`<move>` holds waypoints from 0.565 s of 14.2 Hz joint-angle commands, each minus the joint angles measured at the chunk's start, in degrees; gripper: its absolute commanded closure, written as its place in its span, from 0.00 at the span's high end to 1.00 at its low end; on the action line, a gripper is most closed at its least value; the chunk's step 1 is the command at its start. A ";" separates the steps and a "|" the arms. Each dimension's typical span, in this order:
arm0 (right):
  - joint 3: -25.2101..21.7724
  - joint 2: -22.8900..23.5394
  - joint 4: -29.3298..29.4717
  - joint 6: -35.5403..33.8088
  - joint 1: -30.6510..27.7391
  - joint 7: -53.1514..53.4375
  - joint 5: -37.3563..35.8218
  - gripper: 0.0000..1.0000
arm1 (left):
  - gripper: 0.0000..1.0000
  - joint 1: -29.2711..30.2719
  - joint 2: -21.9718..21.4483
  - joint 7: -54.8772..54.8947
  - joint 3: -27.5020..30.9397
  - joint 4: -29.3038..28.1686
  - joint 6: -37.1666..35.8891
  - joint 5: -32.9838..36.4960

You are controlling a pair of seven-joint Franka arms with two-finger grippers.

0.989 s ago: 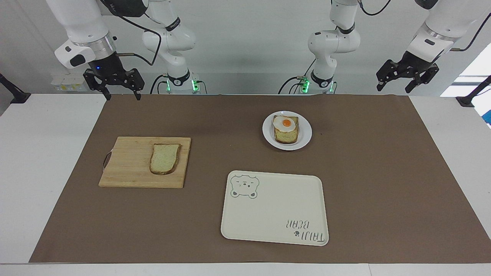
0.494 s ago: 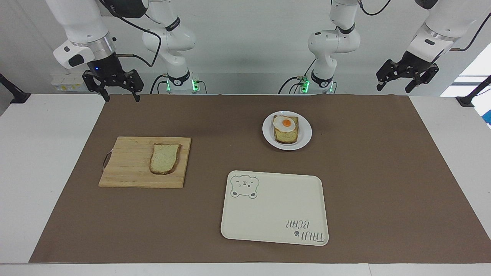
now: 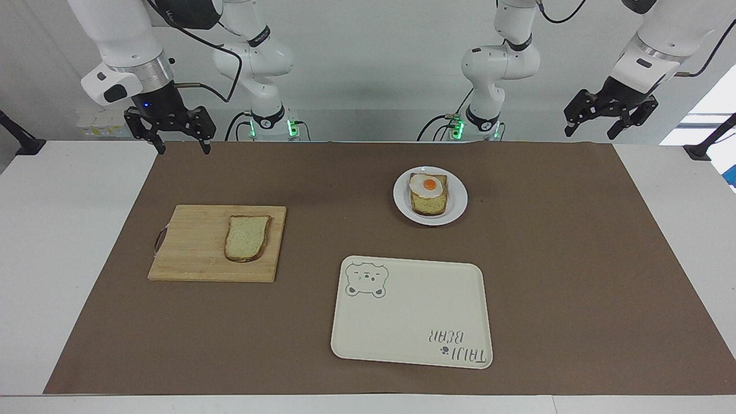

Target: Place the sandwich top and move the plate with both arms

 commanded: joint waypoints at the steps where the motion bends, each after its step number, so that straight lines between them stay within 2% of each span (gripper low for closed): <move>1: 0.29 -0.81 -1.80 1.13 -0.84 -1.69 -0.43 1.00 | 1.00 0.42 -1.12 -0.05 -0.26 -0.67 -0.59 0.50; 8: 0.38 -0.91 -3.21 2.97 -2.68 -1.87 0.27 1.00 | 1.00 0.42 -1.12 -0.05 -0.26 -0.67 -0.59 0.50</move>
